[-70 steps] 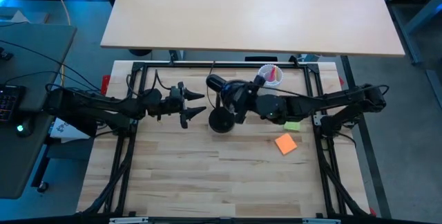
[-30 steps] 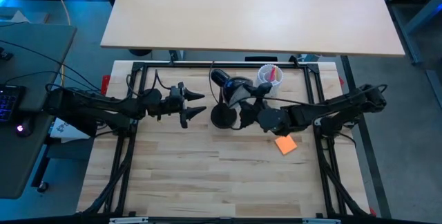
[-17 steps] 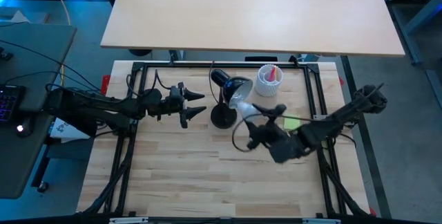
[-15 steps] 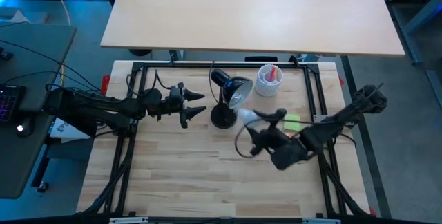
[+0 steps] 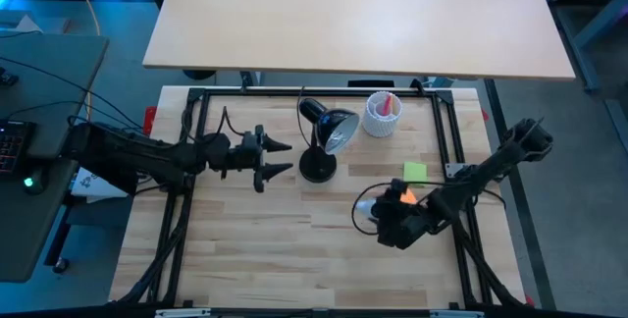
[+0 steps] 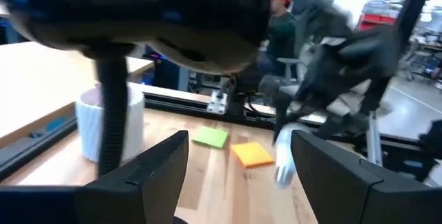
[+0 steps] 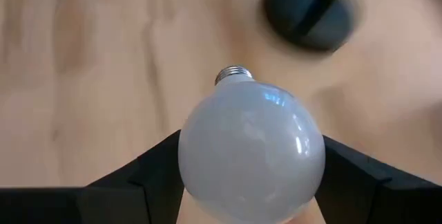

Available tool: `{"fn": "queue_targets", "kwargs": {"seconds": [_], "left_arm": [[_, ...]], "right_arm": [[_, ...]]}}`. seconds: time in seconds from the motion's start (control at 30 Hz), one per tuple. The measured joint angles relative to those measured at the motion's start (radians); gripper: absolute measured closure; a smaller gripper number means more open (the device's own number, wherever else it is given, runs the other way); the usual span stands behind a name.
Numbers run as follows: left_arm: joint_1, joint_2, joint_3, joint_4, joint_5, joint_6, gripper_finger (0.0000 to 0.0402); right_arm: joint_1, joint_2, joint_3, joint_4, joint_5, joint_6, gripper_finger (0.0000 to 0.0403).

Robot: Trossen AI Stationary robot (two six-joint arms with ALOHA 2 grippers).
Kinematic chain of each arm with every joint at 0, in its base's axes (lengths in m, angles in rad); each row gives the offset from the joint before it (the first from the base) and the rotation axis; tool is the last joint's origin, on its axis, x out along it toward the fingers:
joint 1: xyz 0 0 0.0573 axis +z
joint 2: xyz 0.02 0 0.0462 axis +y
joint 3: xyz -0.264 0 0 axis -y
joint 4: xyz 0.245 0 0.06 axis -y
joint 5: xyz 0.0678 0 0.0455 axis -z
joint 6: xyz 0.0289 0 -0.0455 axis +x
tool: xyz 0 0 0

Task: Screw lightbulb
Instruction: Remove the lightbulb from the desk lamp

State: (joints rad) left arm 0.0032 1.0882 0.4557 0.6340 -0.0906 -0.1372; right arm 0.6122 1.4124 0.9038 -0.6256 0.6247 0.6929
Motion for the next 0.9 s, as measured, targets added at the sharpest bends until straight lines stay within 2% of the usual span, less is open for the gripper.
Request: {"fn": "queue_targets", "kwargs": {"seconds": [0.1,0.23,0.3,0.43,0.6,0.73,0.9], "left_arm": [[-0.022,0.0,0.0,-0.025,-0.001,0.0,0.0149],[-0.043,0.0,0.0,-0.068,-0.003,-0.001,0.0149],[-0.051,0.0,0.0,-0.083,-0.011,-0.009,0.0149],[-0.07,0.0,0.0,-0.096,-0.062,-0.016,0.0149],[-0.087,0.0,0.0,-0.092,-0.114,-0.019,0.0149],[-0.092,0.0,0.0,-0.099,-0.114,-0.024,0.0149],[-0.092,0.0,0.0,-0.108,-0.114,-0.036,0.0149]], "right_arm": [[-0.035,0.004,-0.201,0.373,-0.114,0.013,0.015],[-0.085,0.045,-0.417,1.016,-0.138,-0.084,0.015],[-0.115,0.094,-0.468,1.183,-0.169,-0.156,0.015],[-0.179,0.204,-0.452,1.243,-0.257,-0.241,0.015],[-0.225,0.353,-0.333,1.245,-0.386,-0.361,0.015],[-0.247,0.432,-0.246,1.219,-0.39,-0.421,0.0145],[-0.272,0.474,-0.191,1.179,-0.427,-0.429,0.0109]]}}
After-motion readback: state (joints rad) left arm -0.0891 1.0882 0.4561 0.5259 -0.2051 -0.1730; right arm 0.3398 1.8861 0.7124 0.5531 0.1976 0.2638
